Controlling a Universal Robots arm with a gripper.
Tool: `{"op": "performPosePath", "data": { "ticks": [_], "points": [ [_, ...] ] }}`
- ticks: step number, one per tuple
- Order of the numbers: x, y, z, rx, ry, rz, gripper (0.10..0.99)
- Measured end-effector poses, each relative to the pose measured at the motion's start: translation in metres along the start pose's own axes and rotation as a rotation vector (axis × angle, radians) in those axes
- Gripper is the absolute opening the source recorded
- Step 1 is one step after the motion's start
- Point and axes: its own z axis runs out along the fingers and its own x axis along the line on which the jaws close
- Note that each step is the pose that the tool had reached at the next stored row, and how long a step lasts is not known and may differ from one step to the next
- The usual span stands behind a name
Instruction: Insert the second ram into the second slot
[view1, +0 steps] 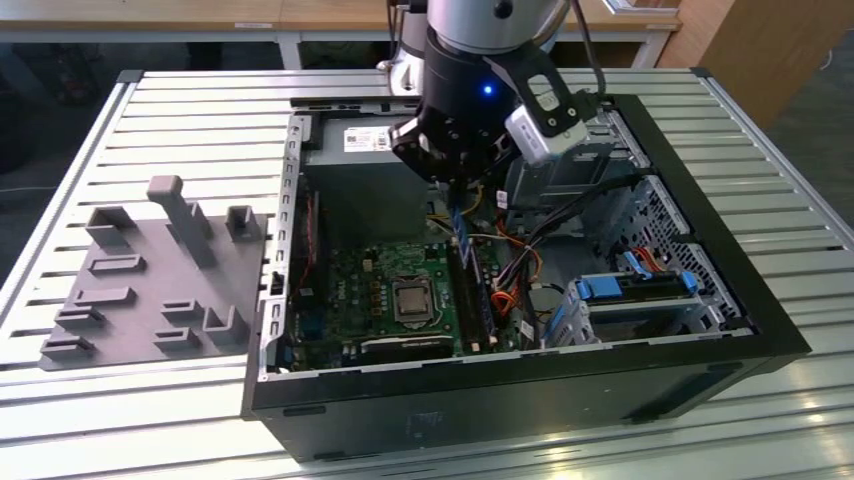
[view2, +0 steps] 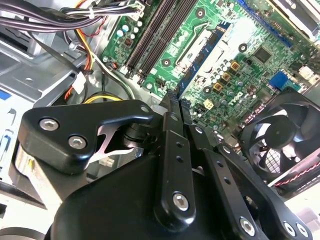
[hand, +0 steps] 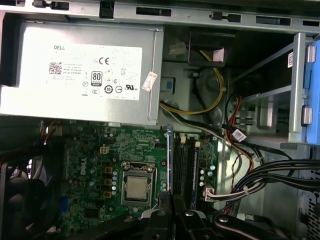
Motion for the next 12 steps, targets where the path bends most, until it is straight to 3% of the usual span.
{"op": "performPosePath", "data": {
  "ticks": [12],
  "points": [
    [0.0004,-0.0084,0.0045,-0.001,0.0,0.0,0.133]
  ]
}}
